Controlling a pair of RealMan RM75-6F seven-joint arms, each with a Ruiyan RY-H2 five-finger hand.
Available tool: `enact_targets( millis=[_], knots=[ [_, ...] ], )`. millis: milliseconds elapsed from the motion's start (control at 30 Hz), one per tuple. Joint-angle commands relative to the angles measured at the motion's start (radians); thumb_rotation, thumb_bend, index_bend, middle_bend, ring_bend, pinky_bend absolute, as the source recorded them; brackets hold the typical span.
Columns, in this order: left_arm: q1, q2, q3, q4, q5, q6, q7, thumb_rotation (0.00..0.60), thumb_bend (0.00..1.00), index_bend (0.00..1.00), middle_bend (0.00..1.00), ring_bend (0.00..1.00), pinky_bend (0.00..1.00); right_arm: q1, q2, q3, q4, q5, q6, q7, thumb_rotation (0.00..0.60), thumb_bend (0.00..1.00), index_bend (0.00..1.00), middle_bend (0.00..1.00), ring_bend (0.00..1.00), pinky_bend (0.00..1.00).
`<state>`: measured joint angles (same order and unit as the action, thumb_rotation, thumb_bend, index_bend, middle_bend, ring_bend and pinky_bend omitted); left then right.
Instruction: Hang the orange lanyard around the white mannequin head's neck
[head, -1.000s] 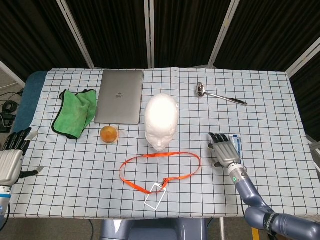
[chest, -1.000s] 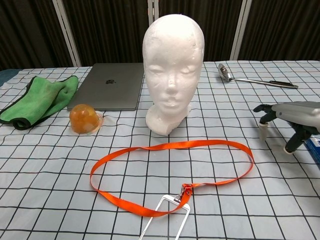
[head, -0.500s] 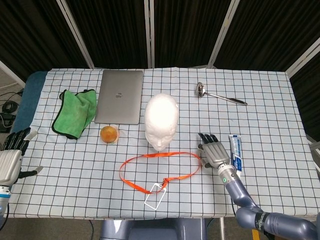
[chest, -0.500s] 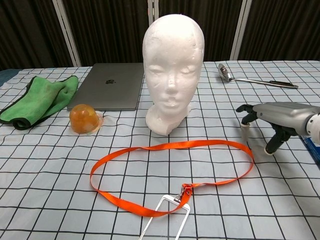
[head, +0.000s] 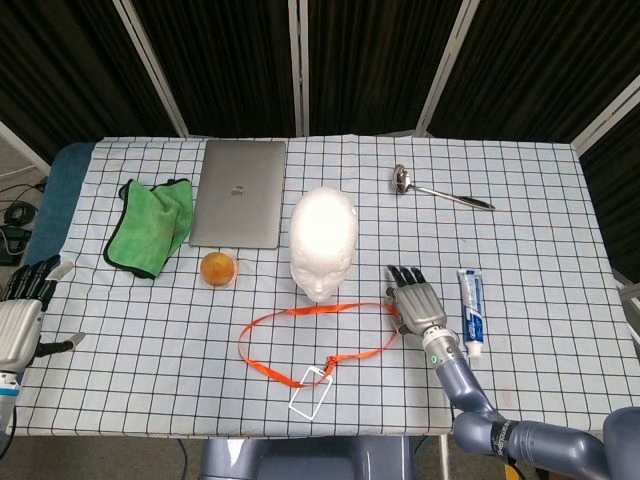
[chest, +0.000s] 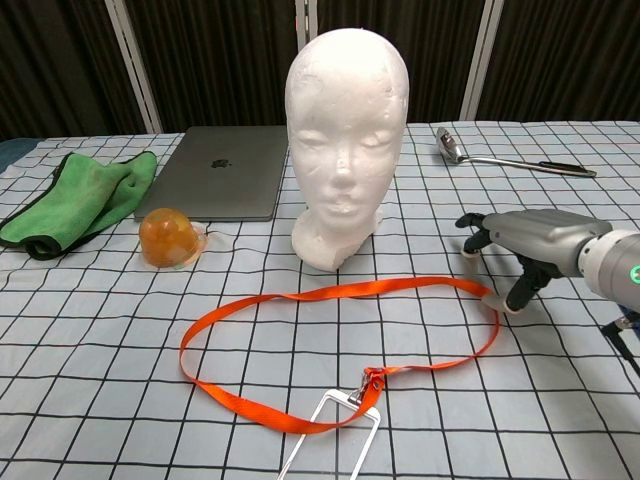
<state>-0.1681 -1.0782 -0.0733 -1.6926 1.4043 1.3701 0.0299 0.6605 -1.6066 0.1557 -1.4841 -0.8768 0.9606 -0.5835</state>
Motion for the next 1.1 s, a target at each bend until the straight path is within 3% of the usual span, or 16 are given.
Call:
enact_targets(
  millis=[33, 300, 500, 700, 933, 1100],
  knots=[
    [-0.001, 0.001, 0.0, 0.0, 0.0, 0.0, -0.001, 0.6, 0.0, 0.0, 0.0, 0.0, 0.0, 0.008, -0.011, 0.002, 0.01, 0.013, 0.005, -0.008, 0.6, 0.32, 0.48, 0.0, 0.0, 0.0],
    [-0.001, 0.001, 0.001, 0.001, 0.001, 0.0, -0.004, 0.6, 0.0, 0.0, 0.0, 0.0, 0.0, 0.015, -0.022, 0.0, -0.006, 0.044, -0.001, -0.002, 0.6, 0.32, 0.5, 0.0, 0.0, 0.0],
    [-0.001, 0.002, 0.002, 0.0, 0.003, 0.001, -0.007, 0.6, 0.0, 0.0, 0.0, 0.0, 0.0, 0.023, -0.029, -0.007, -0.007, 0.051, 0.003, -0.002, 0.6, 0.34, 0.58, 0.0, 0.0, 0.0],
    [-0.002, 0.001, 0.003, 0.003, 0.002, 0.0, -0.006, 0.6, 0.0, 0.0, 0.0, 0.0, 0.0, 0.014, -0.031, -0.017, -0.001, 0.002, 0.019, 0.039, 0.6, 0.42, 0.64, 0.02, 0.0, 0.0],
    [-0.02, -0.017, 0.008, 0.014, 0.014, -0.029, -0.01, 0.6, 0.04, 0.0, 0.0, 0.0, 0.0, -0.013, 0.006, -0.04, -0.029, -0.091, 0.053, 0.093, 0.6, 0.44, 0.67, 0.05, 0.0, 0.0],
    [-0.091, -0.043, 0.021, 0.019, 0.087, -0.116, -0.032, 0.6, 0.12, 0.14, 0.0, 0.0, 0.0, -0.045, 0.066, -0.069, -0.07, -0.159, 0.073, 0.139, 0.6, 0.44, 0.68, 0.05, 0.0, 0.0]
  ],
)
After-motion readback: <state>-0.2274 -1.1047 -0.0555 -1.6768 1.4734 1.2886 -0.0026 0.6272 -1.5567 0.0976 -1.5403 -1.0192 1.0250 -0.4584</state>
